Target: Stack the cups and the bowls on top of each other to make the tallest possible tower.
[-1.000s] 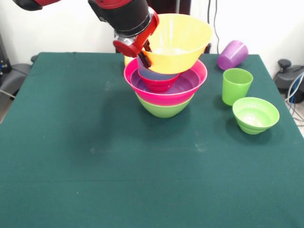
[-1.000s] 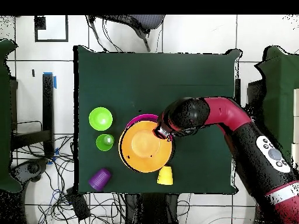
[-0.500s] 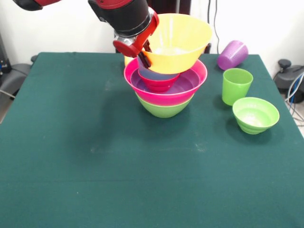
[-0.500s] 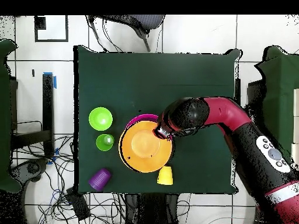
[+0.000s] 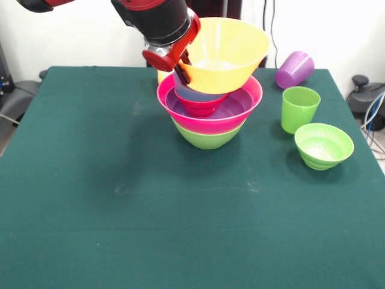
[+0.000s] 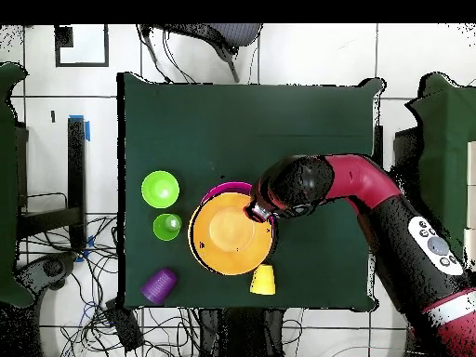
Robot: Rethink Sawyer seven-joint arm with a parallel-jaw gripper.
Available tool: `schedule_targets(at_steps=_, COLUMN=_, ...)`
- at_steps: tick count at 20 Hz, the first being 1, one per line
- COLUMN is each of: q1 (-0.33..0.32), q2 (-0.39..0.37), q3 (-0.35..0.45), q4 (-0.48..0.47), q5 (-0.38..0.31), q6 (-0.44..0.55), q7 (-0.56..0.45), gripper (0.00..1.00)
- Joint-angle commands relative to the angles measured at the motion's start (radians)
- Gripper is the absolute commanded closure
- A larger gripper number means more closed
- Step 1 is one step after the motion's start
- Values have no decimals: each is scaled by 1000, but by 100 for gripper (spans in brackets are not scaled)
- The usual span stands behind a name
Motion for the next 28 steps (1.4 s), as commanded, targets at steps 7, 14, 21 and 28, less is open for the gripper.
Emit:
schedule_targets(at_steps=7, q1=37, q2=16, q3=-54, q4=-9, q5=-70, q6=119, q7=-169, gripper=100)
schedule_targets(at_steps=14, q1=35, q2=14, q3=-51, q4=-7, q5=-72, q6=126, q7=-168, gripper=100)
schedule_targets(at_steps=21, q1=29, q2=15, q3=-49, q4=-7, q5=-72, q6=146, q7=-182, gripper=100)
schedule_targets(at_steps=28, q1=27, q2=12, q3=-43, q4=-9, q5=-65, q6=176, q7=-201, gripper=100)
